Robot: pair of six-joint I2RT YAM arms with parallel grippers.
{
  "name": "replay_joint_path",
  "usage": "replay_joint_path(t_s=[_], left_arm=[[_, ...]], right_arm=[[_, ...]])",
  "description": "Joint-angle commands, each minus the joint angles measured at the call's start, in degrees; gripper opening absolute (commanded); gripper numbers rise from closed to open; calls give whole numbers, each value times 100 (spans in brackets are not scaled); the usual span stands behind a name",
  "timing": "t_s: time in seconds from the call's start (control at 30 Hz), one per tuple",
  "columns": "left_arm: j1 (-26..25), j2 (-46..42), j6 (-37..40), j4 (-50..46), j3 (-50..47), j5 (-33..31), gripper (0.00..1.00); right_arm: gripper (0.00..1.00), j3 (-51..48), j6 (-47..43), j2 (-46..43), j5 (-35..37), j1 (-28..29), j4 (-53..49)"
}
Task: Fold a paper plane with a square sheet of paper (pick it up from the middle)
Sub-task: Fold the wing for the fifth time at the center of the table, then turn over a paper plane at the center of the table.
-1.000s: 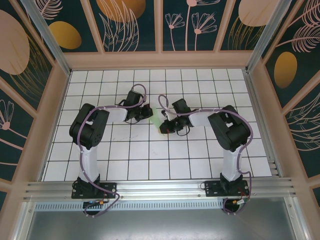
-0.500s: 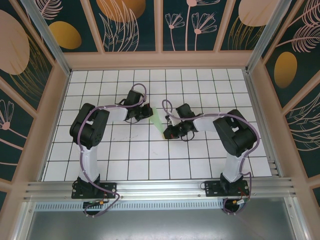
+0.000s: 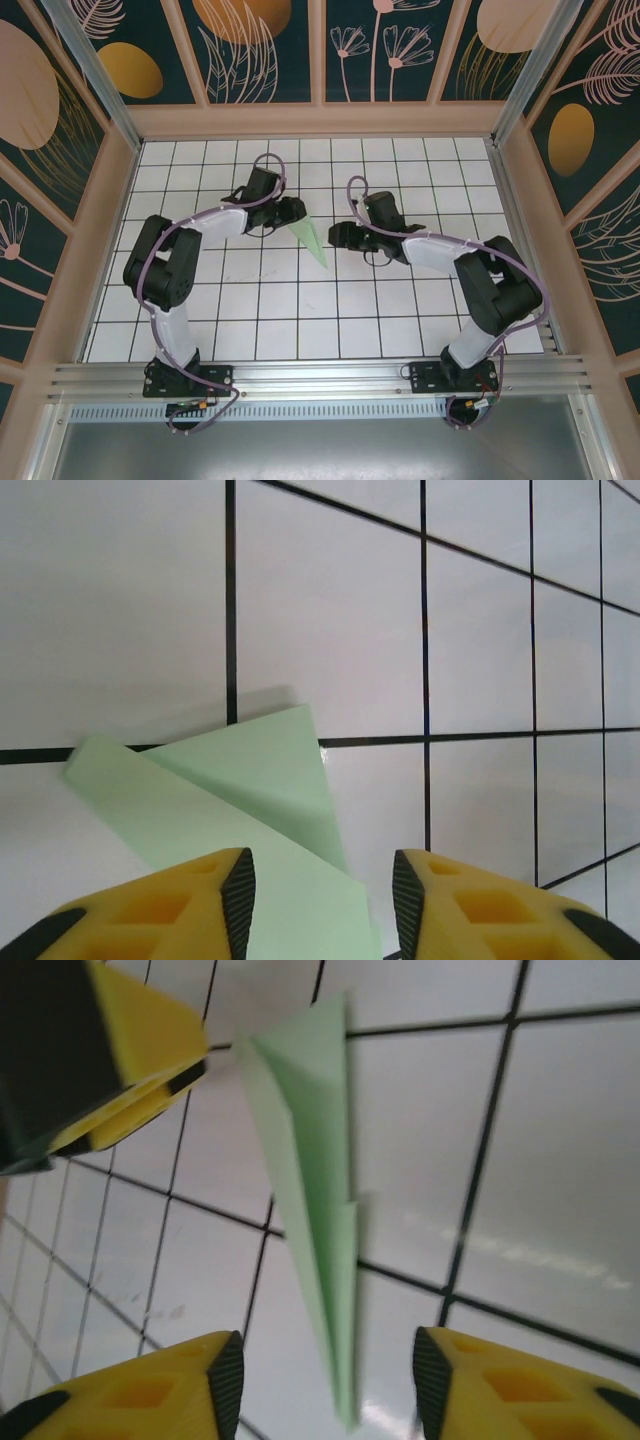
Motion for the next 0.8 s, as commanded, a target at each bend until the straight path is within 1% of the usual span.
replay_joint_path(t_s=[0.0,0.07,0.13,0.3,0.43,0.5,0.63,0.73,0.77], left_arm=[[-197,-26,-100,-648,172,-615,49],[-326,147,-84,-912,402,-973,52],[-470,360,-34,-1197,698,-1202,53],[-823,849,62,-1964,1429,-1977,56],[-905,1002,65,-2249,1642,-2124,55],[-949,1012,70,-2318,1672,-2160,53],[-977,928,19,-2371,1572,-2113,43],[-978,761,-64,-2350,1406,-2119,39],[-976,691,-100,-2330,1321,-2129,36]], right_arm=[[55,-101,614,66,621,-133,541],[59,-79,749,157,781,-134,619],[61,-69,836,228,888,-134,651],[63,-79,930,373,991,-135,621],[63,-70,967,430,1039,-151,559],[63,-51,980,435,1039,-177,513],[63,-48,1000,421,1060,-213,473],[63,-48,1001,415,1067,-220,445],[63,-54,1010,420,1070,-221,441]])
